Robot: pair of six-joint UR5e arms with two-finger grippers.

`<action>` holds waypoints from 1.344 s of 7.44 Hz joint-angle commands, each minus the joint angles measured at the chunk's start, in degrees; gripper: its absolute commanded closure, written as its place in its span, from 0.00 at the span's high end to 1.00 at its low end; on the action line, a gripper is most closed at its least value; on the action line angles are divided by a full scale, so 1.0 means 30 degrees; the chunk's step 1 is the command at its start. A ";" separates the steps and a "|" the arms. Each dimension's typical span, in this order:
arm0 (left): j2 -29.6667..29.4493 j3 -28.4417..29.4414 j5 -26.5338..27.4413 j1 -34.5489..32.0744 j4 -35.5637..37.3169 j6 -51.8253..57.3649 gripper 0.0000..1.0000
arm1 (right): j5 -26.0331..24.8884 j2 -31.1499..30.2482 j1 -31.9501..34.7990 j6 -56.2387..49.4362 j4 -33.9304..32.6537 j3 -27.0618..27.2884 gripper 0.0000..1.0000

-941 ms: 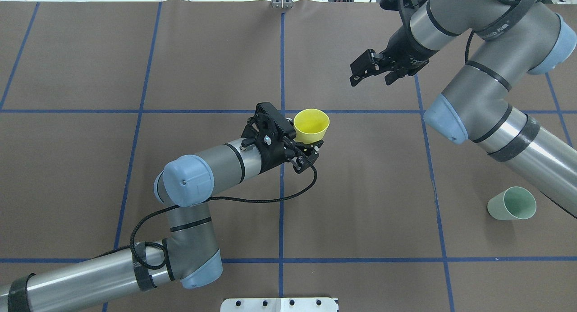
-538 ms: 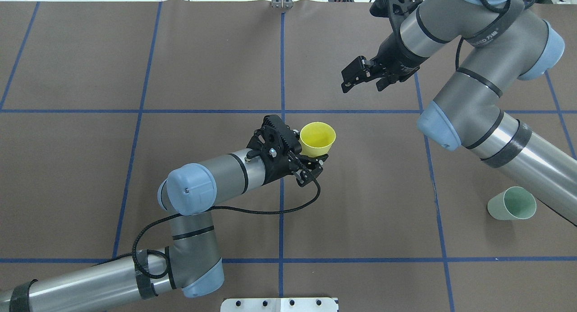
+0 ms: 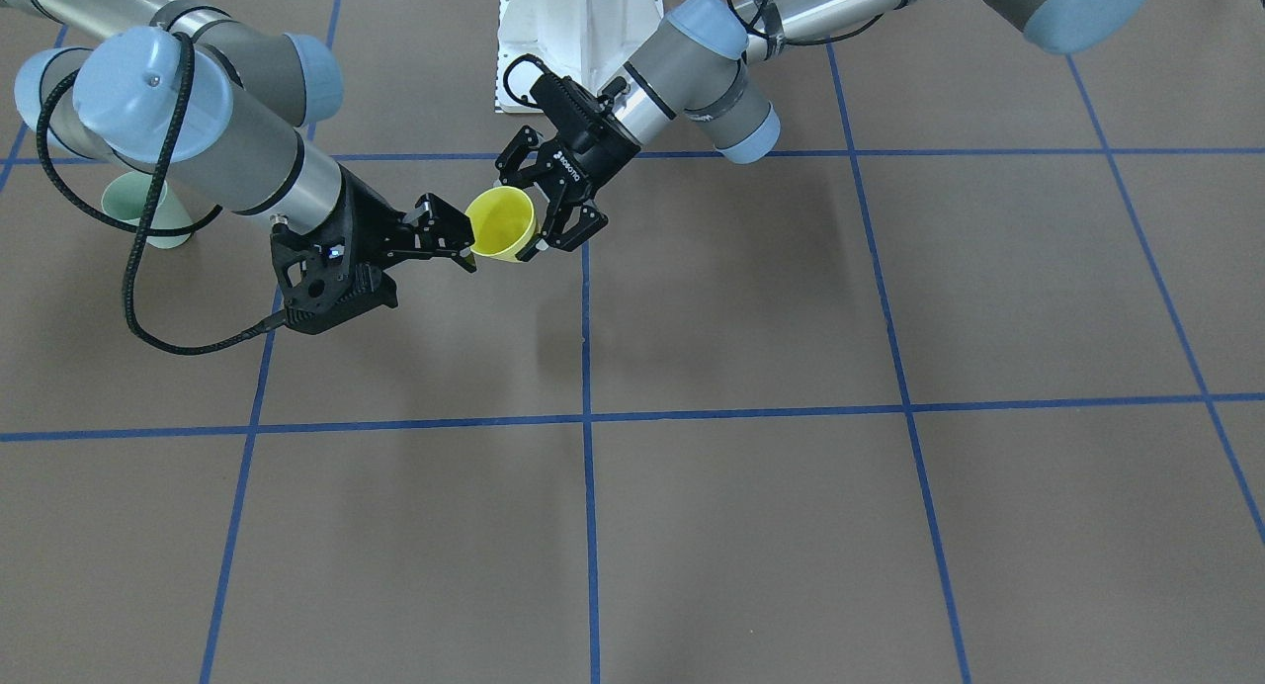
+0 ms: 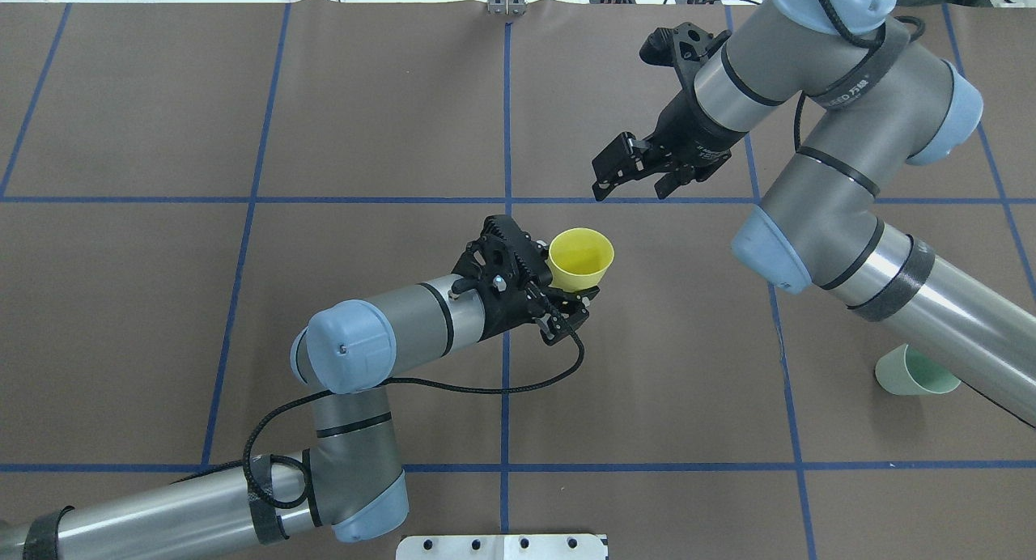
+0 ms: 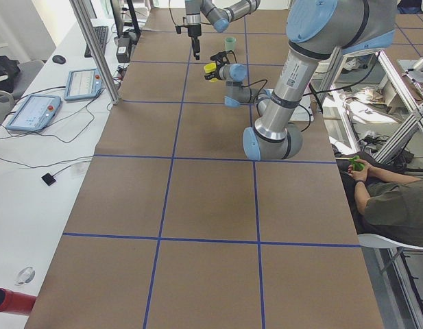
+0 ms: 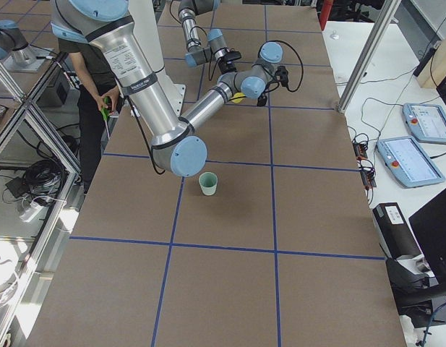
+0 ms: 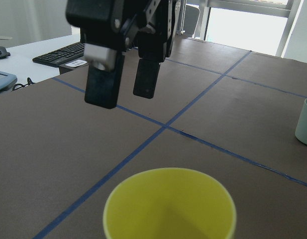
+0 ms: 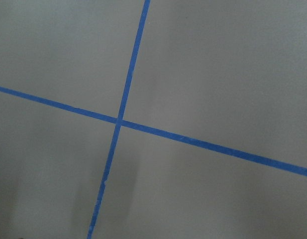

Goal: Transfer and stack yellow cup on green cup

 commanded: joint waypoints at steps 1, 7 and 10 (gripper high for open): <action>-0.0006 0.0028 0.0083 0.0015 -0.0255 0.0025 0.38 | 0.0864 -0.0049 -0.0290 0.0223 -0.0089 0.0011 0.98; 0.0023 0.0146 0.0201 0.0015 -0.0843 0.0054 0.38 | 0.1073 -0.0372 -0.1082 0.0281 -0.0031 0.0536 0.96; -0.0035 0.0175 0.0201 0.0044 -0.0901 0.0054 0.38 | 0.1074 -0.0723 -0.1140 0.0369 -0.0031 0.0889 0.78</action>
